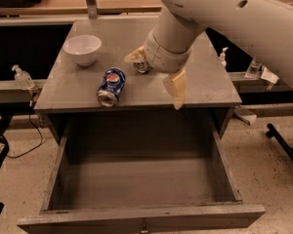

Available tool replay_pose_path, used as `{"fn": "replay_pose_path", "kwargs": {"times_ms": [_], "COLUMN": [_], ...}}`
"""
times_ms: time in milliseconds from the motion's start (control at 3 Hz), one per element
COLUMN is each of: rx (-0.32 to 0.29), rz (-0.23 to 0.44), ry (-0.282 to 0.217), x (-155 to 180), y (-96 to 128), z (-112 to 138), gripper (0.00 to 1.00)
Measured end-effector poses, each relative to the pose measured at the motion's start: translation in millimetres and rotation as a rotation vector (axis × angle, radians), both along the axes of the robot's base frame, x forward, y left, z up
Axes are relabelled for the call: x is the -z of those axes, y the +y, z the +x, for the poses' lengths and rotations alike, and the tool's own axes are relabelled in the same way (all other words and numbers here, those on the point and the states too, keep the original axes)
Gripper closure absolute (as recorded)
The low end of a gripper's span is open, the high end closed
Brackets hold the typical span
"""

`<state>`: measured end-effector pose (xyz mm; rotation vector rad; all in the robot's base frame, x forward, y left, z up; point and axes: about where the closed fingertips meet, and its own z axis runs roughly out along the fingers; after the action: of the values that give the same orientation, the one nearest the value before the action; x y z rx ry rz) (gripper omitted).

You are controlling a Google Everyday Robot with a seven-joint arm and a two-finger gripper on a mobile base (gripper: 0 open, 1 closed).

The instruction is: Place pepsi can into top drawer

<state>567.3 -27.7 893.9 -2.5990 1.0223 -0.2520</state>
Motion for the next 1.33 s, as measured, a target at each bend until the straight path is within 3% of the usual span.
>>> {"fn": "replay_pose_path", "kwargs": {"times_ms": [333, 667, 1000, 1333], "rx": [-0.044, -0.037, -0.093, -0.225], "rz": [-0.005, -0.005, -0.031, -0.075], "ry": [-0.027, -0.022, -0.039, -0.101], "x": [-3, -2, -4, -15], "y": [3, 3, 12, 34], "z": [3, 2, 3, 15], "gripper": [0.00, 0.00, 0.00, 0.00]}}
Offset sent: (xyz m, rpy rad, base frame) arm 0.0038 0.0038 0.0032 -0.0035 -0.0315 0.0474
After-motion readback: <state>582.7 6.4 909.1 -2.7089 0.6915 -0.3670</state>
